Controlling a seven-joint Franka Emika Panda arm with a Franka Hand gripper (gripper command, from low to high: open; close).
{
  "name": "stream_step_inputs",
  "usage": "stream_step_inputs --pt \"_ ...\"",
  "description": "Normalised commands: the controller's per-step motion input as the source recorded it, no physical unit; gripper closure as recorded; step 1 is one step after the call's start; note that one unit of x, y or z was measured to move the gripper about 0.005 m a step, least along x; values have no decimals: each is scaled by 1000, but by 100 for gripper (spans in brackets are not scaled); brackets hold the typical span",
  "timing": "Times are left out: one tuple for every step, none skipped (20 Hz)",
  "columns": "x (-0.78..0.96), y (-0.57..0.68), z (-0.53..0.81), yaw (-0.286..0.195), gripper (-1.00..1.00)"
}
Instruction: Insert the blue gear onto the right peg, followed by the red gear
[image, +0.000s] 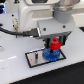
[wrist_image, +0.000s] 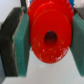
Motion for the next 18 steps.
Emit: stream_step_inputs --pt "200 -73 -9 0 100" --pt "199 -108 -67 0 100" --pt "225 -115 -76 0 100" --pt "239 -125 -97 0 100" --pt "234 -115 -83 0 100" --pt "319 -143 -56 0 100" --pt "274 -190 -94 0 100" --pt "271 -129 -75 0 100" --pt "291 -66 -82 0 100" --pt "326 -91 -18 0 100" --pt "334 -75 -4 0 100" --pt "340 -44 -19 0 100" --pt "285 -43 -5 0 100" --pt "303 -30 28 0 100" --pt "317 -78 -30 0 100" --pt "251 -81 50 0 100" --pt "361 155 117 0 100" --pt "214 -54 -57 0 100"
